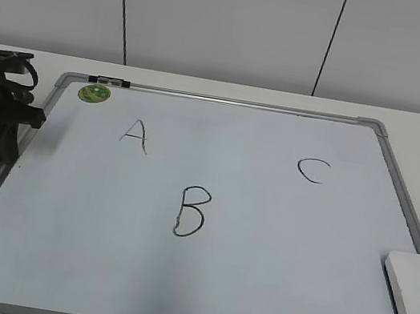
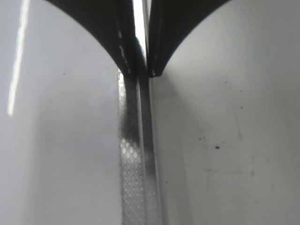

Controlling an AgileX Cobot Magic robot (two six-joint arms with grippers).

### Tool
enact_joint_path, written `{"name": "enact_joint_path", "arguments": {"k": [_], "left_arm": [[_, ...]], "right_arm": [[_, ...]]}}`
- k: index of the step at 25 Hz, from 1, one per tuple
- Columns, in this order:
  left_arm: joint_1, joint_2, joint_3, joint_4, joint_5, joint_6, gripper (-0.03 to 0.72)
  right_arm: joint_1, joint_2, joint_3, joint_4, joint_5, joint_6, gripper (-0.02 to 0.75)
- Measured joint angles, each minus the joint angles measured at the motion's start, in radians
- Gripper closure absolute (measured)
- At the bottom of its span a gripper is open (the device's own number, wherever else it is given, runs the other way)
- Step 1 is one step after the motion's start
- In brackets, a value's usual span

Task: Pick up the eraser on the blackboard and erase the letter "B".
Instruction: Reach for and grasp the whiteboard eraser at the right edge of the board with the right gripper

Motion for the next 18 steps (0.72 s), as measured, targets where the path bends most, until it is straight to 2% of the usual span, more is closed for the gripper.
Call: {"name": "enact_joint_path", "arguments": {"k": [8,18], "left_arm": [[0.0,0.0,0.0,-0.002,0.002,-0.001,0.655],[0.0,0.0,0.0,-0.002,0.002,-0.002,0.655]], "right_arm": [[0.0,0.039,-0.047,0.006,0.0,0.0,0.165],[0.0,0.643,-0.235,0.071,0.016,0.0,0.165]]}}
